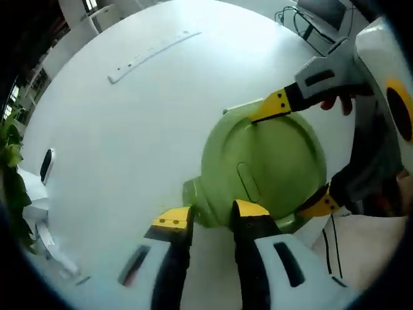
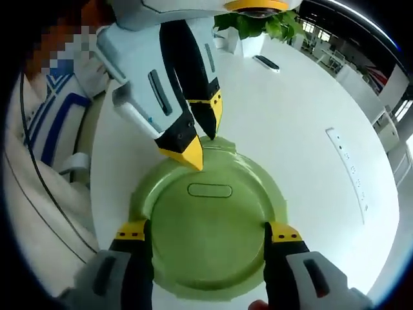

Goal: Pick up the tomato from the tabletop place it into the food storage container close the lid and lock the latches

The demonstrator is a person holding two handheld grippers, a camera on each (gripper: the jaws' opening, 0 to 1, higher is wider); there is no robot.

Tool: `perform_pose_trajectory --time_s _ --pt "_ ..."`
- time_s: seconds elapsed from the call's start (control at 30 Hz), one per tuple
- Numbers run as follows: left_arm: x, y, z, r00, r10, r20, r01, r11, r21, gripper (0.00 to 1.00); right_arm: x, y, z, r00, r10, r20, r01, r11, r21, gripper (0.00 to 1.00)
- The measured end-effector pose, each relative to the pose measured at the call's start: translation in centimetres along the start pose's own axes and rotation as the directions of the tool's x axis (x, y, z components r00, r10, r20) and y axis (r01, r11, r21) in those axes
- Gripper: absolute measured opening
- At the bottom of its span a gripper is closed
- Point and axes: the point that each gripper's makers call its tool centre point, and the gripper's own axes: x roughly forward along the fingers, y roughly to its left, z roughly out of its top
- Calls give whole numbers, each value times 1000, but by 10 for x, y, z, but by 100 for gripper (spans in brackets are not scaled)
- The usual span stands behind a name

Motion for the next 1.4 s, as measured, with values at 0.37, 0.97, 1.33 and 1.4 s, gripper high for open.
perform_pose_trajectory --time_s 0.37,0.97,1.33,1.4 --pt "3 0 -2 996 -86 19 86 995 -52 23 -1 5 -1 1000 -7 -14 7 1000 11 64" --pt "8 -6 -2 963 -264 49 265 964 -19 18 -1 11 -3 999 -1 -47 2 1000 16 63" --pt "11 -6 -3 951 -300 76 301 954 -6 16 -1 10 -3 999 0 -43 1 1000 19 63" --pt "11 -7 -3 951 -304 57 304 953 -3 16 0 10 -3 999 -1 -46 2 1000 21 63"
